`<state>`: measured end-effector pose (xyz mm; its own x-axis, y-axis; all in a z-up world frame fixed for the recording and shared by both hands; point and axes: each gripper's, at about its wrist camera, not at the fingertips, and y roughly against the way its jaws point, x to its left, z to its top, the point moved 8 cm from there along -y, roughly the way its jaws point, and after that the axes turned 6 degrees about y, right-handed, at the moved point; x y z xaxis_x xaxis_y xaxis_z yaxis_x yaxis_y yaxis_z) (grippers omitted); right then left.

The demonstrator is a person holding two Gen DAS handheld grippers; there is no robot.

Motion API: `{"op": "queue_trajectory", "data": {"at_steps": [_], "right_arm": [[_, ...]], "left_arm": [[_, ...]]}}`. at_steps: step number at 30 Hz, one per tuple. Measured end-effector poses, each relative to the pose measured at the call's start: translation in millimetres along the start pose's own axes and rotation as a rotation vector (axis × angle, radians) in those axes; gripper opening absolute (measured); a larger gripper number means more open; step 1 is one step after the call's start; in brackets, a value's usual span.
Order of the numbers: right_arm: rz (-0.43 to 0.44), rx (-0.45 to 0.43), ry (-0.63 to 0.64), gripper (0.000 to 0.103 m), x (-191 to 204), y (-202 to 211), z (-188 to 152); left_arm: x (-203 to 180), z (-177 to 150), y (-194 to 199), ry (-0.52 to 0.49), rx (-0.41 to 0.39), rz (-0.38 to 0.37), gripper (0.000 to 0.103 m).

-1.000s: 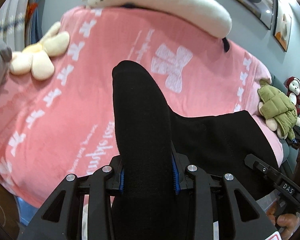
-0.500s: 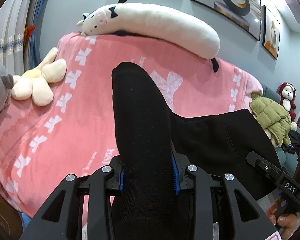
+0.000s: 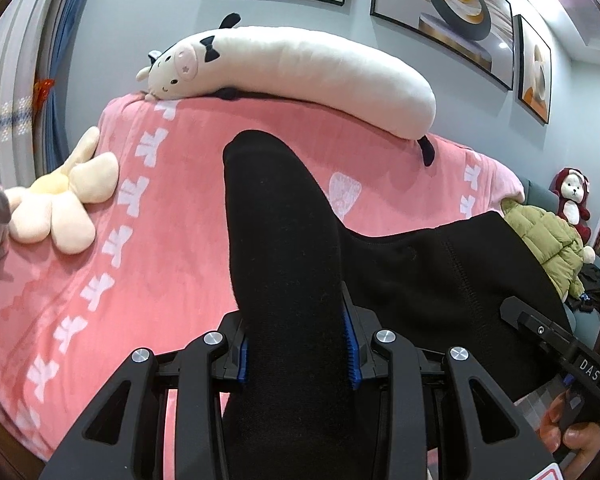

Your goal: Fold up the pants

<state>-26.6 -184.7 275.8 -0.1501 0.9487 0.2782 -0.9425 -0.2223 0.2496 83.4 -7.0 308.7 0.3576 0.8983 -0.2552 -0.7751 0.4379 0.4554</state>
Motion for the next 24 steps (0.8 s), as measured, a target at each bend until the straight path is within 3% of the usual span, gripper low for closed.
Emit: {"op": "queue_trajectory", "data": {"at_steps": [11,17,24], "right_arm": [[0.036,-0.05,0.031,0.038,-19.9,-55.4,39.4],[0.049,-0.053,0.027,0.038,-46.0,-106.0,45.9],[0.028,-0.015,-0.007,0.038,-93.6,-180.1,31.0]], "left_arm": [[11.5,50.1,-47.0,-0.007,-0.061,0.023,0.033],[27.9,62.0,-105.8,-0.003,-0.045,0.051,0.033],[45.5,55.7,-192.5,-0.007,0.014,0.077,0.033]]}}
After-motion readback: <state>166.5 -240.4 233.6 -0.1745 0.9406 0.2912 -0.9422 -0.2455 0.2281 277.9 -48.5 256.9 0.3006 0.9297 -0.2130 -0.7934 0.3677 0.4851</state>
